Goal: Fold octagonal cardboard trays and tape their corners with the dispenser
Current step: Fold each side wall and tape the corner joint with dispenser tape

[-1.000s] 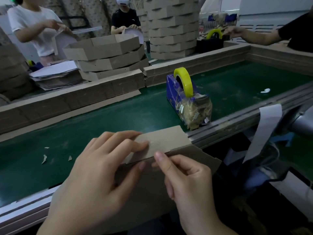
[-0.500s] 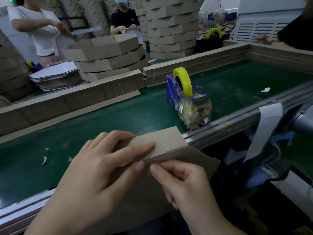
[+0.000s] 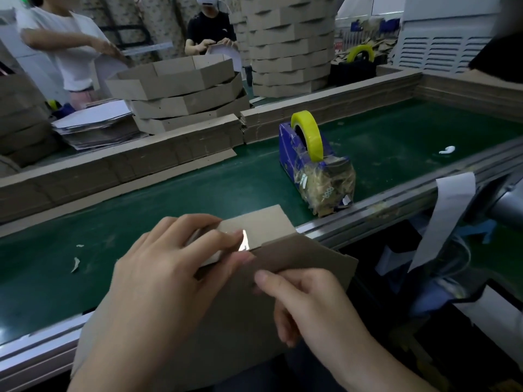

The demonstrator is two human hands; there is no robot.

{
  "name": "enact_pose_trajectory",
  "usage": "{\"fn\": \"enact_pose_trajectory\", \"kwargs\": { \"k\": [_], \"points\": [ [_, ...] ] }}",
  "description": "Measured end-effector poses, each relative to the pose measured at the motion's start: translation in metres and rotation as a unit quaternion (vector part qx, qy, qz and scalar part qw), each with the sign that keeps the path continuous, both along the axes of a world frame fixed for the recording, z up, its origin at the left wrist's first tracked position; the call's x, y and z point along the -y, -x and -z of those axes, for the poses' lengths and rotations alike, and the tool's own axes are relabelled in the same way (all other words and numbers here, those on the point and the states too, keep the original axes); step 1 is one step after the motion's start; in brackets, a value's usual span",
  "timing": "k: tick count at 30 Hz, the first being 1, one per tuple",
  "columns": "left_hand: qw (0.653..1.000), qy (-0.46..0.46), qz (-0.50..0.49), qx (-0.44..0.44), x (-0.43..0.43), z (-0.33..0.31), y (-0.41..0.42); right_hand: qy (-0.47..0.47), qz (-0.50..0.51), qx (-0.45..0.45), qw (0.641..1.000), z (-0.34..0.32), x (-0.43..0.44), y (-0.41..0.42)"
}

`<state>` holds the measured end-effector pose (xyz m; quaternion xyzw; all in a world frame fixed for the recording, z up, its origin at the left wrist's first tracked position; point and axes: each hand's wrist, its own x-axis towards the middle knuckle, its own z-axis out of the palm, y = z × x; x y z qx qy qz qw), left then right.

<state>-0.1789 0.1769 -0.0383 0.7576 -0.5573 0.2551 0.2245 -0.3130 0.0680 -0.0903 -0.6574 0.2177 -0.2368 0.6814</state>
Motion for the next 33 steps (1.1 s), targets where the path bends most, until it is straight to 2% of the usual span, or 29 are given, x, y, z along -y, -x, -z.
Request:
{"fn": "enact_pose_trajectory", "kwargs": {
  "k": [2, 4, 6, 7, 11, 17, 24, 28, 33],
  "points": [
    [1.0, -0.009, -0.011, 0.007, -0.005, 0.0, -0.003, 0.09, 0.085, 0.047, 0.991, 0.005, 0.003, 0.004],
    [0.999, -0.029, -0.015, 0.024, -0.009, 0.001, -0.005, 0.228, 0.207, 0.102, 0.946, 0.008, 0.012, 0.009],
    [0.997, -0.053, -0.027, 0.041, -0.011, 0.002, -0.005, 0.345, 0.261, 0.092, 0.897, 0.005, 0.024, 0.009],
    [0.996, -0.064, -0.035, 0.048, -0.012, 0.002, -0.005, 0.376, 0.253, 0.075, 0.888, 0.005, 0.029, 0.008],
    [0.991, -0.102, -0.054, 0.066, -0.016, -0.001, -0.007, 0.355, 0.162, 0.065, 0.919, 0.008, 0.025, -0.003],
    [0.99, -0.121, -0.069, 0.037, -0.006, -0.016, -0.01, 0.373, 0.124, 0.063, 0.917, -0.001, 0.029, -0.018],
    [0.995, -0.072, -0.05, -0.041, -0.008, -0.03, -0.013, 0.41, 0.065, 0.095, 0.905, -0.027, 0.055, -0.021],
    [0.994, -0.031, -0.058, -0.086, -0.01, -0.055, -0.017, 0.393, 0.099, 0.149, 0.902, -0.063, 0.089, -0.024],
    [0.985, 0.006, -0.048, -0.167, -0.004, -0.094, -0.039, 0.34, 0.159, 0.119, 0.919, -0.113, 0.16, -0.061]
  ]
}}
